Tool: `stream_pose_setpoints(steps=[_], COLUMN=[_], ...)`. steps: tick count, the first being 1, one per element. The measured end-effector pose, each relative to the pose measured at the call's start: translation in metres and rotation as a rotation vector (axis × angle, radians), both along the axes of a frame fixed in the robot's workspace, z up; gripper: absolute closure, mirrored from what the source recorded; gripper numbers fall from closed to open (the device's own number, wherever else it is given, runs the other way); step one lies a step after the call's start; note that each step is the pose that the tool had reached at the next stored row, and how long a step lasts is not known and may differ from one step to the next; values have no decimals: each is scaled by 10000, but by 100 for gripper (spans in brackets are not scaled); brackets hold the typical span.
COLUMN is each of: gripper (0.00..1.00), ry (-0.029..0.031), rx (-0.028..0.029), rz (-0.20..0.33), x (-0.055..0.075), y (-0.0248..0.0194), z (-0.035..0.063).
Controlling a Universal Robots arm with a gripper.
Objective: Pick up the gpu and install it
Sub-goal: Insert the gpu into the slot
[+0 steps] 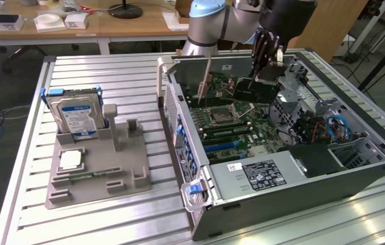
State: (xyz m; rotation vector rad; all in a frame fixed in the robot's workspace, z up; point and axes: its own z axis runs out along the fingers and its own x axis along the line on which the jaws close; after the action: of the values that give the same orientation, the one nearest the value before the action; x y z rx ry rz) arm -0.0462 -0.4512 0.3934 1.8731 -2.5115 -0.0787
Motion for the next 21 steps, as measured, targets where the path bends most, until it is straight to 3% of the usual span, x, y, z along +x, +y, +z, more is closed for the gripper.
stream_pose_setpoints(steps=[11,21], gripper=[74,74], ry=[0,1], rx=[1,1], rz=[1052,1277], x=[9,8], y=[-3,-15], z=[-3,-2])
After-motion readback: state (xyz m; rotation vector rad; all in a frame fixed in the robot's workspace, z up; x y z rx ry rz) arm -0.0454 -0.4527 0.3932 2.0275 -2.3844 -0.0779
